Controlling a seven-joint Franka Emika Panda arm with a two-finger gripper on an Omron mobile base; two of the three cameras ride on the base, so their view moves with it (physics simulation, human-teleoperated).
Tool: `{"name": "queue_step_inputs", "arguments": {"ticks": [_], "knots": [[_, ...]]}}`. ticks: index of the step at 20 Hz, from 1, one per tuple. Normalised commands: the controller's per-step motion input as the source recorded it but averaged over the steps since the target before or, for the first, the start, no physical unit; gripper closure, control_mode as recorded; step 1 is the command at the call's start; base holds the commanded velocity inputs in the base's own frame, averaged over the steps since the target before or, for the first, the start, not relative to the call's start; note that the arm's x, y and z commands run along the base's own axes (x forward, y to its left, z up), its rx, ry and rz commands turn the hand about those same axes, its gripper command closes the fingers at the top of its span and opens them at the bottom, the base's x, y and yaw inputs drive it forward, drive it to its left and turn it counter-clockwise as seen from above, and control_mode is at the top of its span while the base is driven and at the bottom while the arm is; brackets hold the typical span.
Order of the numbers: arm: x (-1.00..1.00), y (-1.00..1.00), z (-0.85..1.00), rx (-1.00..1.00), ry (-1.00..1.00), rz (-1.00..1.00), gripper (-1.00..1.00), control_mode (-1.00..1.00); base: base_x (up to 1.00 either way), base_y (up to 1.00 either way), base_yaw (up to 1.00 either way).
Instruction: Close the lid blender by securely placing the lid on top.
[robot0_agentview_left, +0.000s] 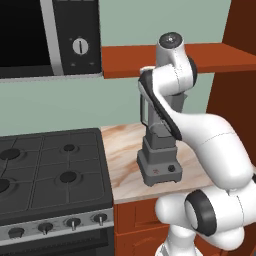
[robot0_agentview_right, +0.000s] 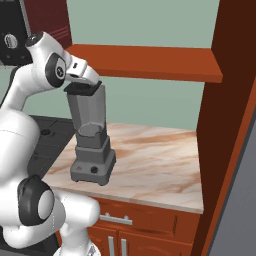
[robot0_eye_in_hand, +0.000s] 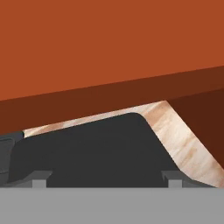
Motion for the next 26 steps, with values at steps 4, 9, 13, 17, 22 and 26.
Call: {"name": "queue_step_inputs", "arguments": {"ticks": [4,9,13,17,22,26], "knots": [[0.00,-0.13,-0.17,0.02,0.01,0.00,1.00,-1.00,0.00,0.00,0.00],[0.00,-0.32,-0.24,0.00,0.00,-0.03,1.00,-1.00,0.00,0.00,0.00],[-0.01,-0.28,-0.21,0.00,0.01,-0.11,1.00,-1.00,0.00,0.00,0.00],[0.00,-0.15,-0.18,0.00,0.04,-0.05,1.00,-1.00,0.00,0.00,0.00],[0.00,0.00,-0.47,0.00,0.00,0.06,1.00,-1.00,0.00,0.00,0.00],[0.00,-0.01,-0.53,-0.02,-0.05,0.16,1.00,-1.00,0.00,0.00,0.00]]}}
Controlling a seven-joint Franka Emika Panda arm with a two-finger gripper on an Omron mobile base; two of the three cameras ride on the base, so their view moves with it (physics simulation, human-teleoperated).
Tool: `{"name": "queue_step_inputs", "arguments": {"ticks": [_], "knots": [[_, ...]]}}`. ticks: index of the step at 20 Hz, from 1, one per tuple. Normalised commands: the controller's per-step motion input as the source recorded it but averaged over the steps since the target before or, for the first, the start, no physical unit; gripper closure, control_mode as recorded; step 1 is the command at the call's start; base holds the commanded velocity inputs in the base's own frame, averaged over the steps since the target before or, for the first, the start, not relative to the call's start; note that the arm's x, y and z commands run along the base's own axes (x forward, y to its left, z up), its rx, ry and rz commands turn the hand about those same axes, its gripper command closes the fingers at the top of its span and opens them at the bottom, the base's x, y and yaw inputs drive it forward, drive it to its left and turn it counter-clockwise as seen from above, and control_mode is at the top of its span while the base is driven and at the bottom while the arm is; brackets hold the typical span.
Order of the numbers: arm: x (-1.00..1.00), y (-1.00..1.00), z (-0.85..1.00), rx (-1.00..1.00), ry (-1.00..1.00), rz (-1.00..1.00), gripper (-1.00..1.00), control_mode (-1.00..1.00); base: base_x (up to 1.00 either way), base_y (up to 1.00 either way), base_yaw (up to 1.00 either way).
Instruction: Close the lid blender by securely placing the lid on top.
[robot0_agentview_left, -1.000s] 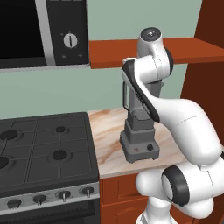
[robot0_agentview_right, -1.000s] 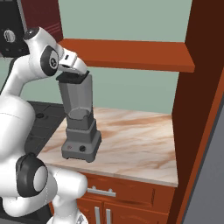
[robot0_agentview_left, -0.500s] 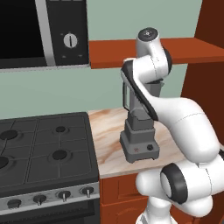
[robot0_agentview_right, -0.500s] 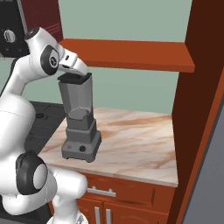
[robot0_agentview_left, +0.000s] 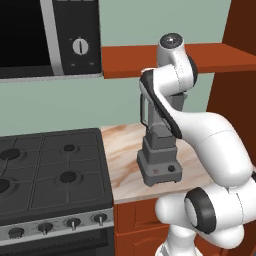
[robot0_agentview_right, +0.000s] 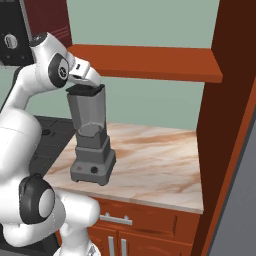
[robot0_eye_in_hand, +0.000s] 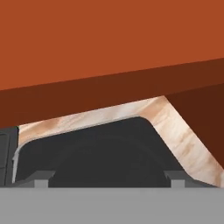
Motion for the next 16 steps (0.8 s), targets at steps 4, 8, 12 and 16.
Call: {"name": "queue_step_inputs", "arguments": {"ticks": [4,8,12,16], "knots": [[0.00,0.00,-0.56,-0.03,-0.13,0.15,1.00,-1.00,0.00,0.00,0.00],[0.00,0.00,-0.46,0.00,-0.06,0.03,1.00,-1.00,0.00,0.00,0.00],[0.00,0.02,-0.41,0.00,0.00,0.00,-1.00,-1.00,0.00,0.00,0.00],[0.00,0.02,-0.31,0.00,0.00,0.00,-1.00,-1.00,0.00,0.00,0.00]]}}
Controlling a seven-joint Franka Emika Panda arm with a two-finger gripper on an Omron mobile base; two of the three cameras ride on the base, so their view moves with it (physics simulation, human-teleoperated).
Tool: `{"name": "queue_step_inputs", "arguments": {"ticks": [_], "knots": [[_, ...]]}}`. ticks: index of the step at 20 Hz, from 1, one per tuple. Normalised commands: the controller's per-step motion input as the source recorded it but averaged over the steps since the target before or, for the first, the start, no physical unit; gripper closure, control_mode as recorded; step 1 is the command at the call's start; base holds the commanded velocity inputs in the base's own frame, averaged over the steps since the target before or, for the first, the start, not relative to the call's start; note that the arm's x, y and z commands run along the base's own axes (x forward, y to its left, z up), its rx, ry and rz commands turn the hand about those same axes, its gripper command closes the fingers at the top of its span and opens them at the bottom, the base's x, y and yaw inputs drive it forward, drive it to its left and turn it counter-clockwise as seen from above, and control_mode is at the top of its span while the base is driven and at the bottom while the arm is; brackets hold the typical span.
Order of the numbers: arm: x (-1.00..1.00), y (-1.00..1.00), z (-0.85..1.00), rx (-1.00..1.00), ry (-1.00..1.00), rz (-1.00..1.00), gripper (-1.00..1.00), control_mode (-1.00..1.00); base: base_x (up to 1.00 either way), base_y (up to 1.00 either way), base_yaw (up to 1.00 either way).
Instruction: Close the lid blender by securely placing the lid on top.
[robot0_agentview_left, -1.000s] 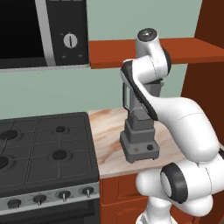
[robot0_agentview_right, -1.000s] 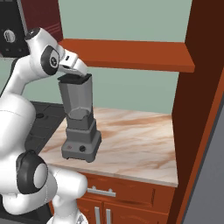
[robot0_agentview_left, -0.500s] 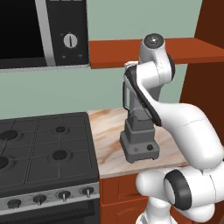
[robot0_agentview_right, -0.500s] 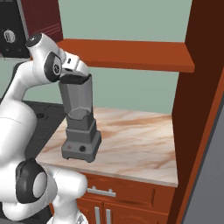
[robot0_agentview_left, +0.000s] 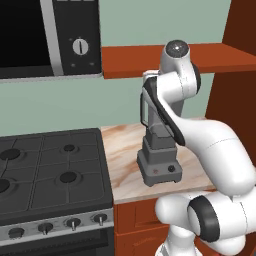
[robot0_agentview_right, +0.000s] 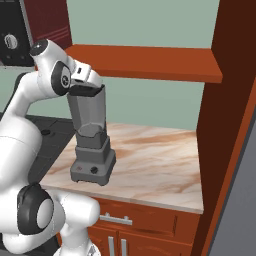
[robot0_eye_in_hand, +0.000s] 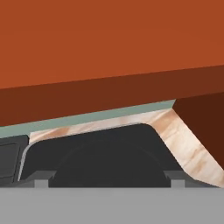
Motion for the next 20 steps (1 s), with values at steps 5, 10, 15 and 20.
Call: {"name": "queue_step_inputs", "arguments": {"ticks": [5,10,15,20], "knots": [[0.00,0.00,-0.20,0.00,0.00,0.00,-1.00,-1.00,0.00,0.00,0.00],[-0.14,0.00,-0.08,0.00,-0.01,0.00,-1.00,-1.00,0.00,0.00,0.00],[-0.36,0.00,0.00,0.00,-0.02,0.00,-1.00,-1.00,0.00,0.00,0.00],[-0.29,0.00,0.01,0.00,-0.02,0.00,-1.00,-1.00,0.00,0.00,0.00]]}}
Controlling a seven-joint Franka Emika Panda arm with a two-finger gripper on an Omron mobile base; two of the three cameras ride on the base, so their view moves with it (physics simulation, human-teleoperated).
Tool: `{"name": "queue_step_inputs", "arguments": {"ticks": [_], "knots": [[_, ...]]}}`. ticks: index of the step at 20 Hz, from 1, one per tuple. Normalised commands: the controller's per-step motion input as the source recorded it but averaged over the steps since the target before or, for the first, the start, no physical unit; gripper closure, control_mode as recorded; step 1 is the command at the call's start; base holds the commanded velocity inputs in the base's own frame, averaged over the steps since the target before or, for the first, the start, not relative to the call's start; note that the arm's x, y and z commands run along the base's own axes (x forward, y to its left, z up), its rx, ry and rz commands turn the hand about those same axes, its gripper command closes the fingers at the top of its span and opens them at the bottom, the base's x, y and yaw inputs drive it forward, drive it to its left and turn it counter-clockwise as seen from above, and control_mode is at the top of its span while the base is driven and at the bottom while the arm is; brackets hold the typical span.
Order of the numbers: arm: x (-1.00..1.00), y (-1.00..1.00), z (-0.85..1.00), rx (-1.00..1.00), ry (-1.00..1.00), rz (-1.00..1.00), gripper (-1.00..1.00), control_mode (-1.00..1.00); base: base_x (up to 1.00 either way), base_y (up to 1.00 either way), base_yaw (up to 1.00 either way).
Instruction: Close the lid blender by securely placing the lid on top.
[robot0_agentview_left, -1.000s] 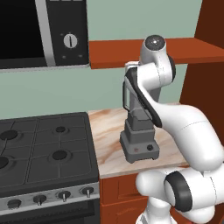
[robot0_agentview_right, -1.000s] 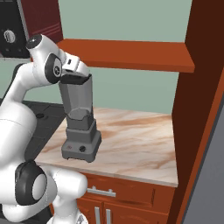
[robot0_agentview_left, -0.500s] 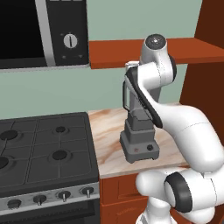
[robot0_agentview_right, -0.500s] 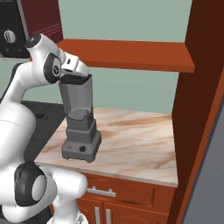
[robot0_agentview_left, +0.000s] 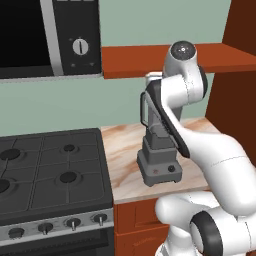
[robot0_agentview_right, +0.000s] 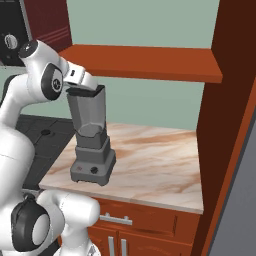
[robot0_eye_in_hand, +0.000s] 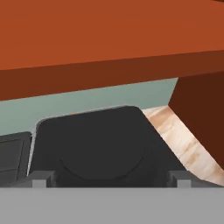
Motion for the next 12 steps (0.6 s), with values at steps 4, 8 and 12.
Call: {"name": "queue_step_inputs", "arguments": {"ticks": [4,8,12], "knots": [[-0.51,-0.01,0.10,0.03,-0.06,0.00,-1.00,-1.00,0.00,0.00,0.00],[-0.64,0.00,0.02,0.01,-0.04,0.00,-1.00,-1.00,0.00,0.00,0.00],[-0.58,0.00,0.16,0.00,-0.07,0.00,-1.00,-1.00,0.00,0.00,0.00]]}}
